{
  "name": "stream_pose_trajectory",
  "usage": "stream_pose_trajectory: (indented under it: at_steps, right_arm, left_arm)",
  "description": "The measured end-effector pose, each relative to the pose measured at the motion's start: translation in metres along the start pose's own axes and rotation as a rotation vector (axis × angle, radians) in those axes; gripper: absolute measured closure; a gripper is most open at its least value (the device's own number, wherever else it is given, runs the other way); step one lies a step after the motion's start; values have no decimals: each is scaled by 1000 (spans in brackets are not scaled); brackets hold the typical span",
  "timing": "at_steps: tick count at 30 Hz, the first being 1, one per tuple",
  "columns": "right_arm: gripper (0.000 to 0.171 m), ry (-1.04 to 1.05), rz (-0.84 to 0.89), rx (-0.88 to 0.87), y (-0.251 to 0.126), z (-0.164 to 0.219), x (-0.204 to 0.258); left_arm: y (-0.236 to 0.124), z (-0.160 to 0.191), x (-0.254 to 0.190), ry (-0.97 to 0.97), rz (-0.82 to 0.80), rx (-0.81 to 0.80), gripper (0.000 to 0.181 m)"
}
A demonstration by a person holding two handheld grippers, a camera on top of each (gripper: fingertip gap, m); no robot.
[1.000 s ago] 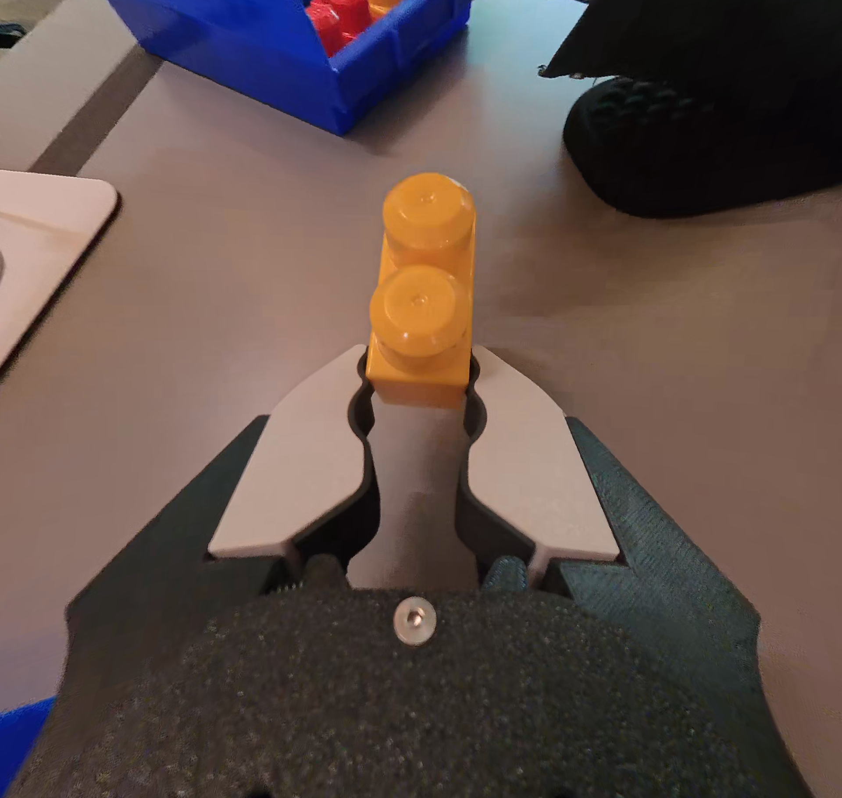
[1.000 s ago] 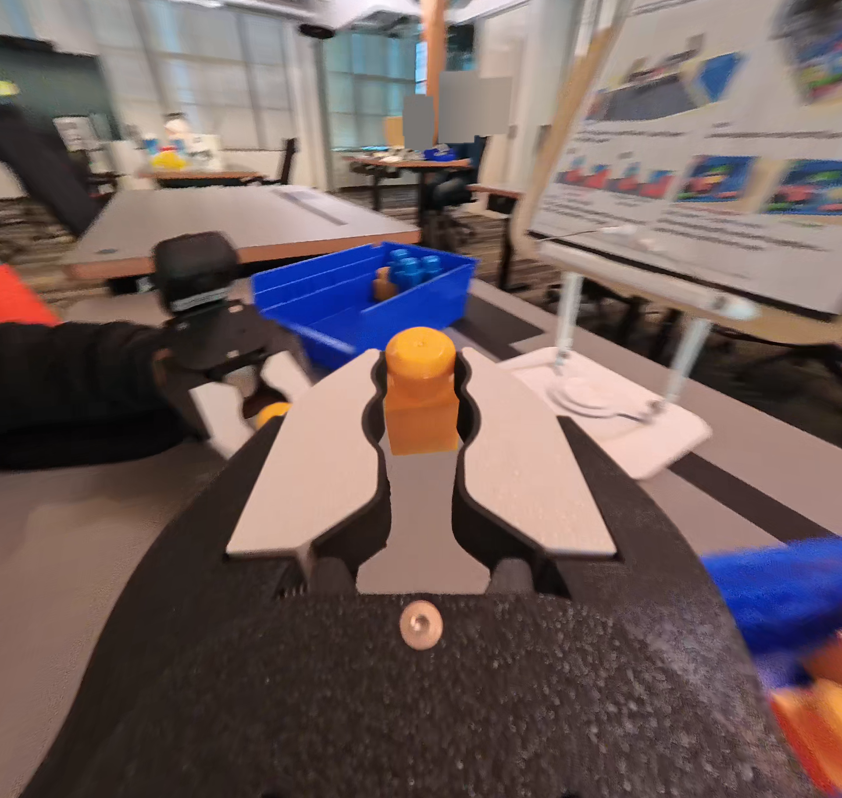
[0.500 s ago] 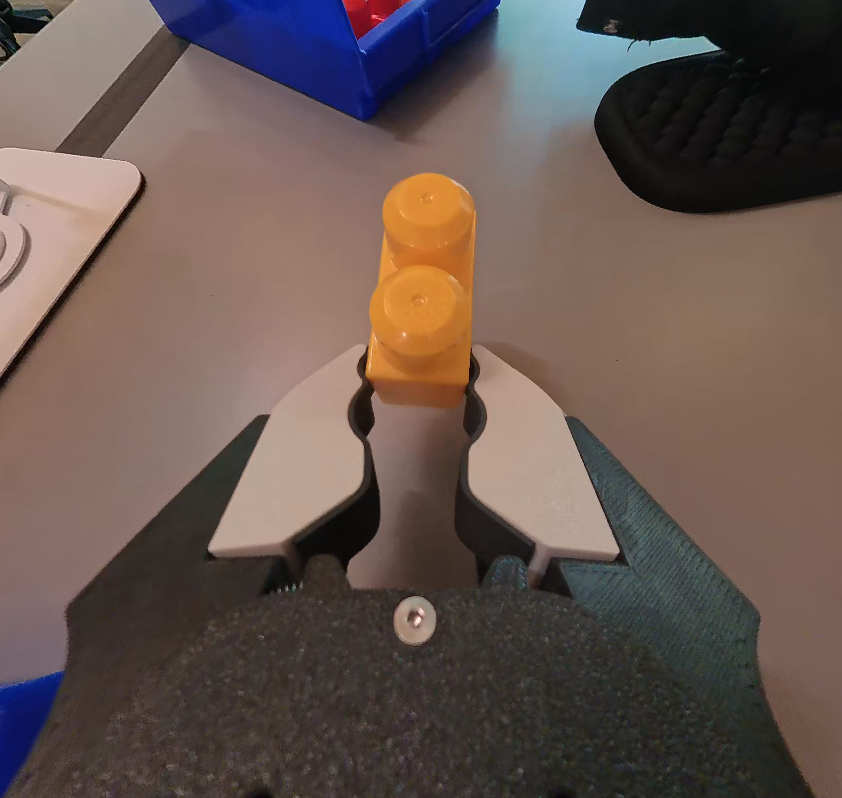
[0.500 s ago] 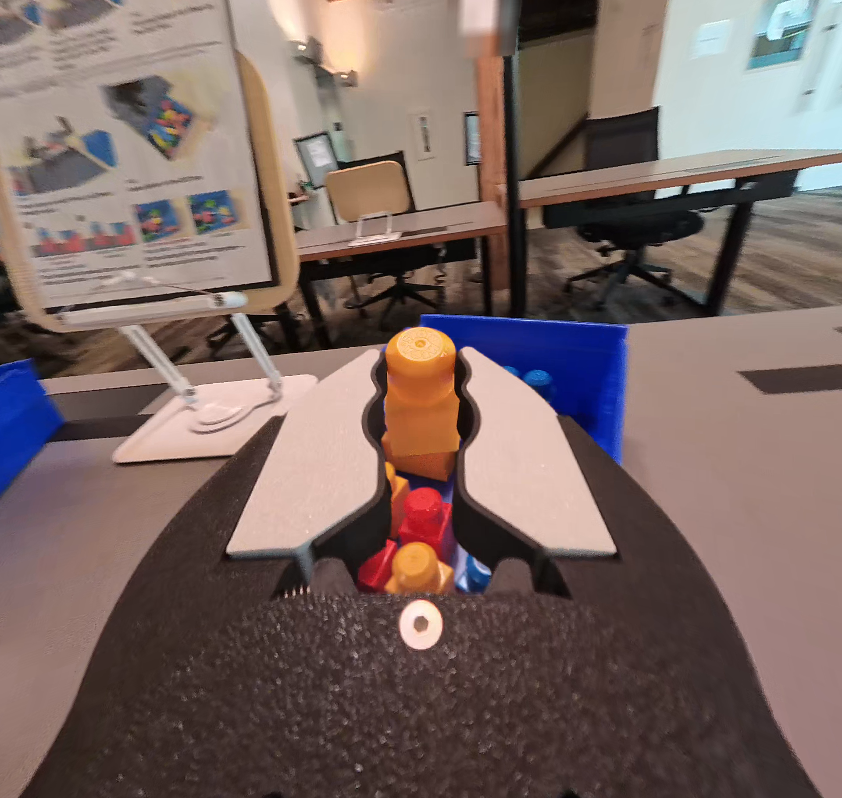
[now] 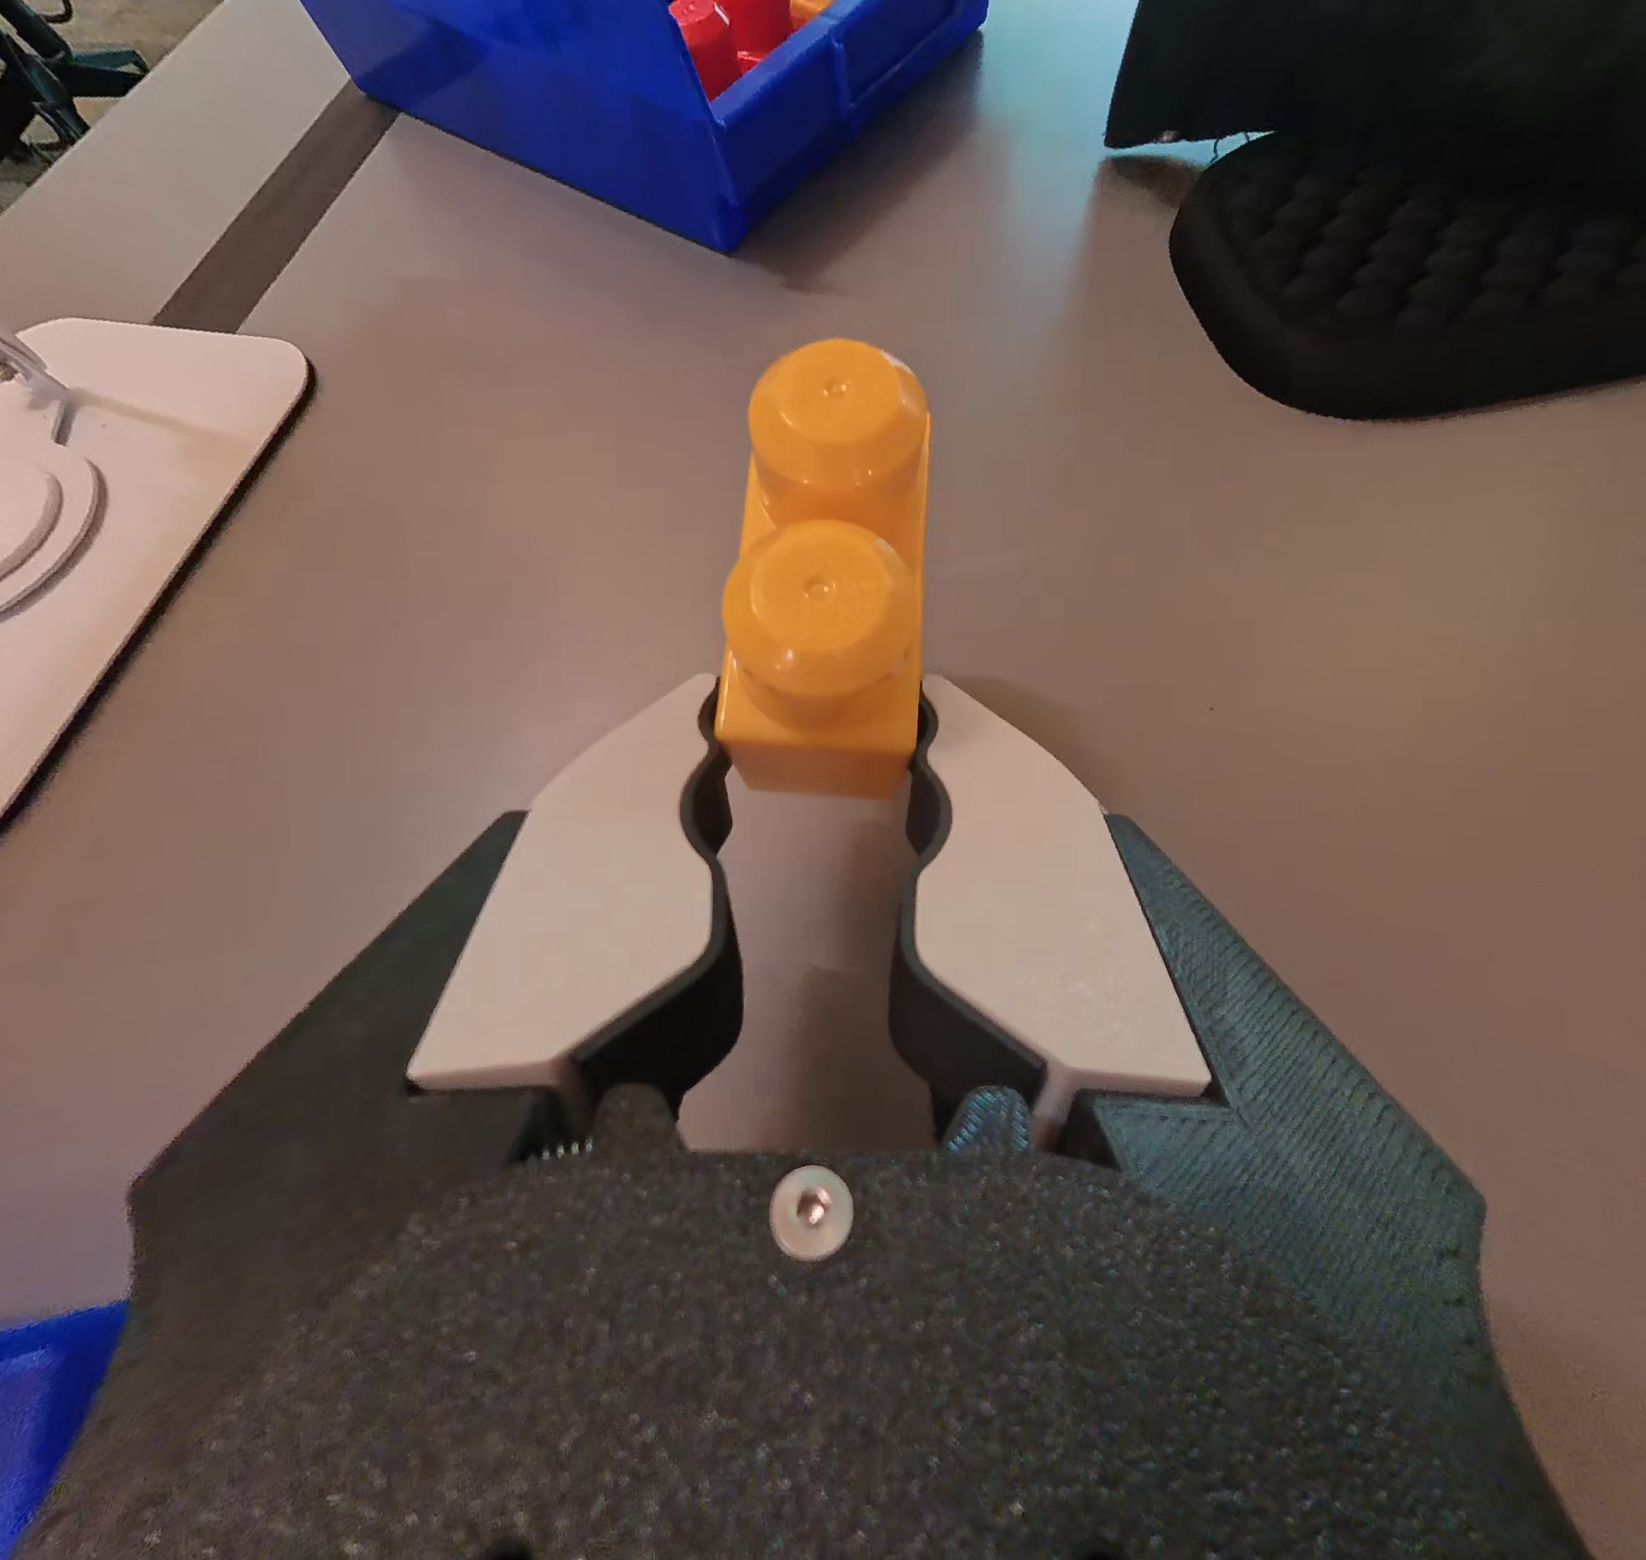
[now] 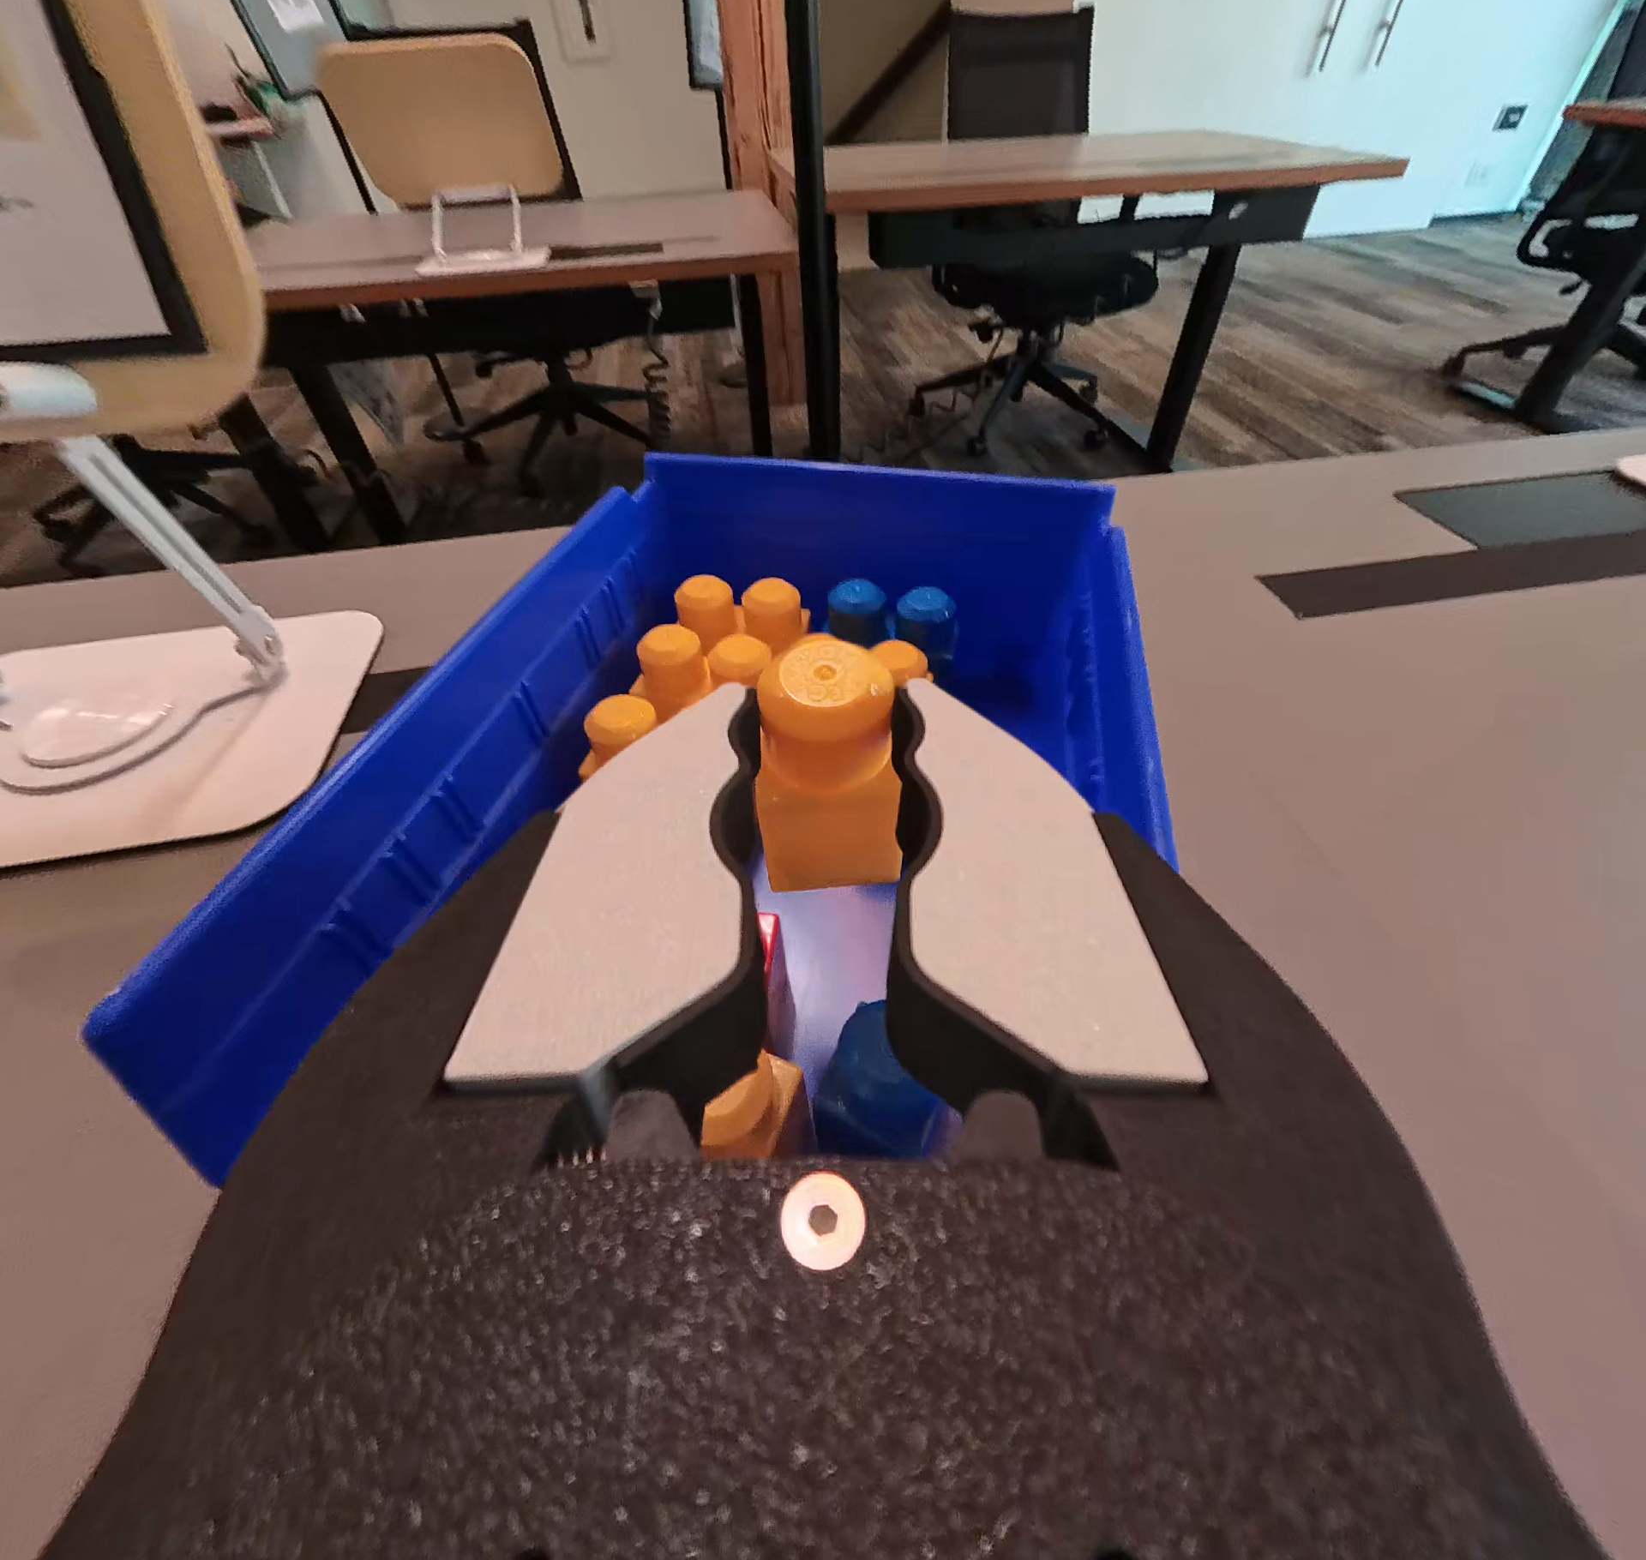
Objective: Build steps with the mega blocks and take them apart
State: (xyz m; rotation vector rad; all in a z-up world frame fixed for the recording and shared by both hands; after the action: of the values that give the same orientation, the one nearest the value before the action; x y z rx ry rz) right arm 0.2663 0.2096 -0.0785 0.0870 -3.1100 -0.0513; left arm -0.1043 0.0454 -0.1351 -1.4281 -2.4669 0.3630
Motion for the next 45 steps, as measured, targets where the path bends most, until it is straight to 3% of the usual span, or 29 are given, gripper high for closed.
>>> stream_pose_trajectory:
  at_steps: [10,20,32,45]
  right_arm:
    - [143,-24,58,237,20,33,-1]
    - [143,-69,98,418,38,41,-3]
    - [142,-54,102,528,61,46,-10]
    - [141,-37,78,624,59,53,-11]
  left_arm:
    - [-5,-5,-5,34,12,-12,143]
    - [-9,-10,-8,55,13,-27,144]
    - [-10,-12,-10,74,11,-32,143]
    - [-10,-12,-12,79,14,-31,144]
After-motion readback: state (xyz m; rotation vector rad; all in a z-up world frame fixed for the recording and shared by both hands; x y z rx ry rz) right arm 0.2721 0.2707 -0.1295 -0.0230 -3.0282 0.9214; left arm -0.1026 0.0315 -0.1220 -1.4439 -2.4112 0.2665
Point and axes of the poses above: each gripper's, where its closed fingertips meet, y out along the fingers, z out of its underside, x = y × z across the jaws, the point moved 9 cm from there along -y, back along the fingers, and after that the axes turned 14 degrees about -x, right-handed, at the moved point
